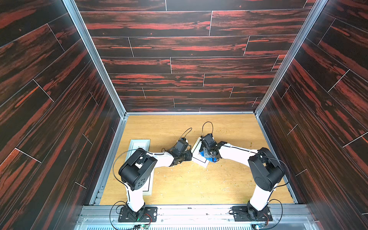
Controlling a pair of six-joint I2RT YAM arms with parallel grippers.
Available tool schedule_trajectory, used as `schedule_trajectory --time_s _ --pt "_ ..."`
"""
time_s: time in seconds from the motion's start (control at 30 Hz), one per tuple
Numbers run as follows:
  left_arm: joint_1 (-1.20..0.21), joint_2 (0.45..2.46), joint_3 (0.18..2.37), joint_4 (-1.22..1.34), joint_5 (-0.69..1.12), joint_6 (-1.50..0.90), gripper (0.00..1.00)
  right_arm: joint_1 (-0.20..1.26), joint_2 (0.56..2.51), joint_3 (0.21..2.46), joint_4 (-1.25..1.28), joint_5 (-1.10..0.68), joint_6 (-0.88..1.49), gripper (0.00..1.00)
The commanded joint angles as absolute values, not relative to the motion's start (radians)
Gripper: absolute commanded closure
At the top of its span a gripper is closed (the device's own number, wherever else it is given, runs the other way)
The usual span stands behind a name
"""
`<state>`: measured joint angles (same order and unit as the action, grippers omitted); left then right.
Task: Wipe the picture frame with a cloth
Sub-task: Wipe the dirt from the picture frame.
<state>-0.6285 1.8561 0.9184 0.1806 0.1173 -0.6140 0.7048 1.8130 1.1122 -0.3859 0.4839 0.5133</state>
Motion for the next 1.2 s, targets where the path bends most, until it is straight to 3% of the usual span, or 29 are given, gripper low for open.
schedule_trajectory --time_s 0.0,0.13,0.37,0.67,0.83,1.03,1.17 --pt "-0.614 1.899 0.875 -0.001 0.076 -0.626 0.64 0.805 1.851 1.147 -0.426 0.452 0.551 1.0" --pt "-0.614 1.893 0.869 -0.009 0.069 -0.624 0.64 0.811 1.874 1.161 -0.454 0.498 0.572 1.0" --pt "-0.614 1.887 0.851 0.004 0.066 -0.633 0.64 0.683 1.786 1.041 -0.433 0.547 0.539 1.0" --pt "-0.614 1.875 0.847 -0.003 0.06 -0.636 0.64 0.786 1.822 1.101 -0.42 0.479 0.573 1.0" --pt "-0.615 1.856 0.825 -0.002 0.058 -0.661 0.64 0.678 1.822 1.077 -0.402 0.528 0.532 1.0" --pt "-0.636 1.786 0.792 0.015 0.11 -0.719 0.62 0.577 1.782 1.089 -0.269 0.399 0.441 1.0" --pt "-0.638 1.705 0.805 0.001 0.133 -0.75 0.54 0.576 1.699 1.059 -0.193 0.294 0.43 1.0"
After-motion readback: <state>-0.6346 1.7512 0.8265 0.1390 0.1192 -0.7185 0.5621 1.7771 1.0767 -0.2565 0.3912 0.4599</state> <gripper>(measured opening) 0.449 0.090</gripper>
